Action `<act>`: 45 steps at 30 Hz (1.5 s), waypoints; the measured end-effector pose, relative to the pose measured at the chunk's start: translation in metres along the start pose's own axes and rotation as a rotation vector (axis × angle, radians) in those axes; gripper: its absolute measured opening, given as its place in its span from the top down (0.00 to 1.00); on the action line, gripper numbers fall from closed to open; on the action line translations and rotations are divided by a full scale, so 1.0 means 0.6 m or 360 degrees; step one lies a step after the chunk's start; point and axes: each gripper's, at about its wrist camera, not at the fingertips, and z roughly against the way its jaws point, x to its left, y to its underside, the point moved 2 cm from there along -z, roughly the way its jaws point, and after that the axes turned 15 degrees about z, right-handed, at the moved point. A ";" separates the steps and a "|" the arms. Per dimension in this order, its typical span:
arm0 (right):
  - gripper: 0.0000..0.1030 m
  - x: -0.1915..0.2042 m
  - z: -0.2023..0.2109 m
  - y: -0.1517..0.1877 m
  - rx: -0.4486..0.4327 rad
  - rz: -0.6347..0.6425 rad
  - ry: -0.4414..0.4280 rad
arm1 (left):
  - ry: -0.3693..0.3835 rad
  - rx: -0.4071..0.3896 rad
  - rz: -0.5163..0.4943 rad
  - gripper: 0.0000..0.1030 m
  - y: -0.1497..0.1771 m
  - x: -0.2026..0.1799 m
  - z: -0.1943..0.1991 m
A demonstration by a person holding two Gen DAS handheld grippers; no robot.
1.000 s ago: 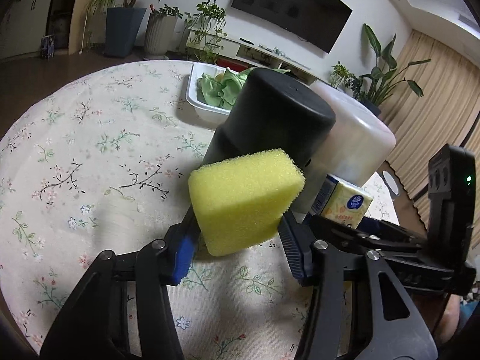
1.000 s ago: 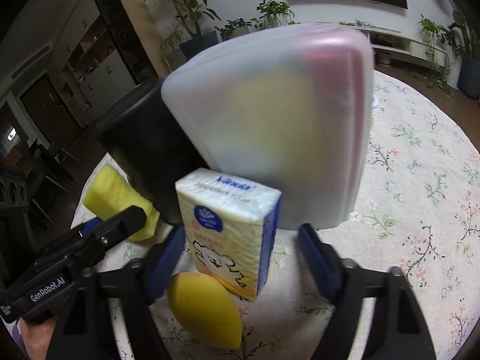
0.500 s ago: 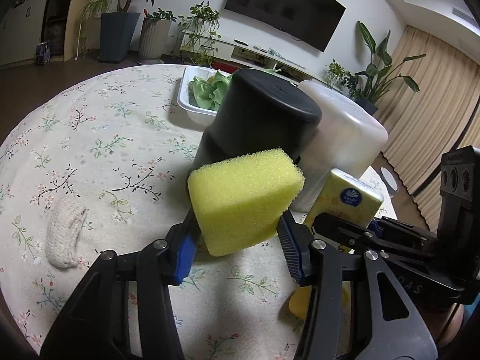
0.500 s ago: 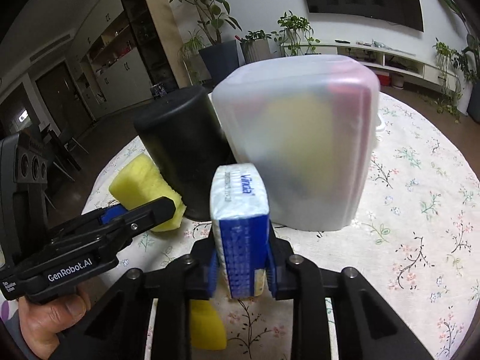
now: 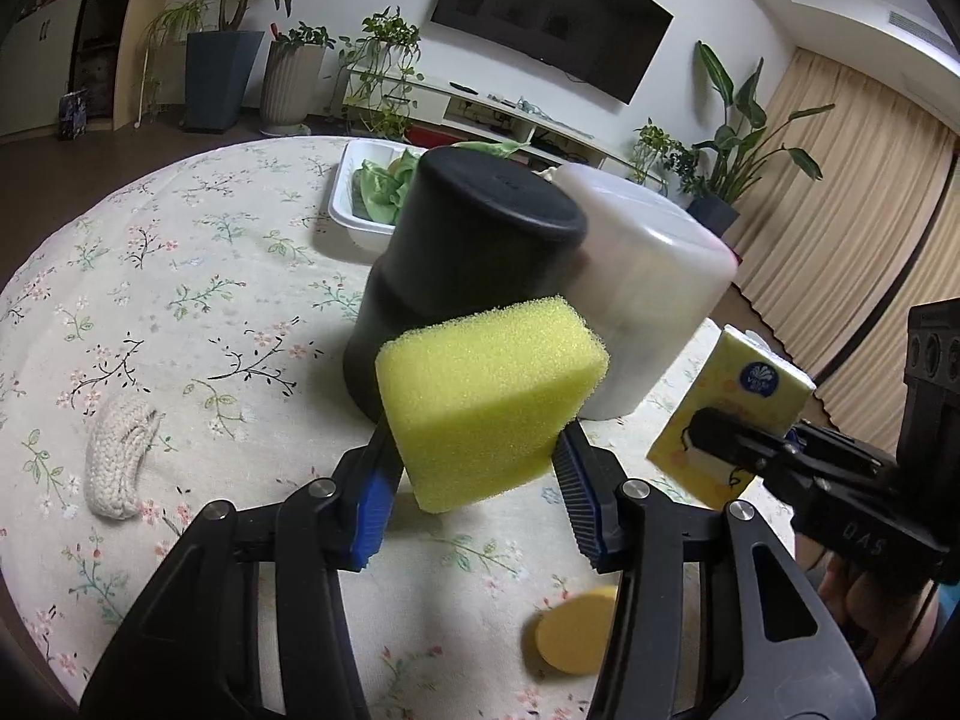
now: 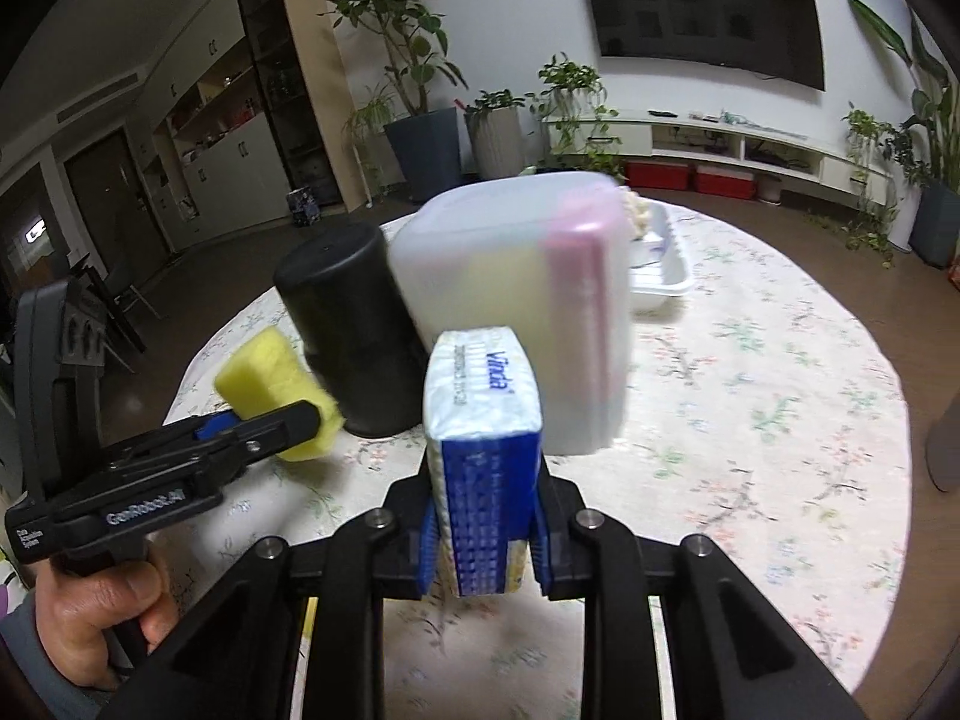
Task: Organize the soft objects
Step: 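Carry the yellow sponge and tissue pack over the white tray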
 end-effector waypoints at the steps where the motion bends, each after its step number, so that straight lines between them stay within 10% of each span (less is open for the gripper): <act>1: 0.75 -0.004 0.005 0.001 0.0005 -0.0004 0.0012 | 0.0000 0.0002 -0.0005 0.55 0.003 -0.002 0.004; 11: 0.75 -0.086 0.062 0.021 0.0012 -0.0055 0.0191 | -0.0043 0.0001 -0.0005 0.55 0.010 0.003 0.077; 25: 0.75 -0.274 0.113 -0.063 0.0008 0.0026 0.0505 | -0.0083 -0.0195 -0.0130 0.55 -0.209 -0.006 0.130; 45: 0.75 -0.297 -0.118 -0.293 0.0236 0.0382 0.0200 | -0.0217 0.0130 -0.0526 0.55 -0.358 -0.090 -0.091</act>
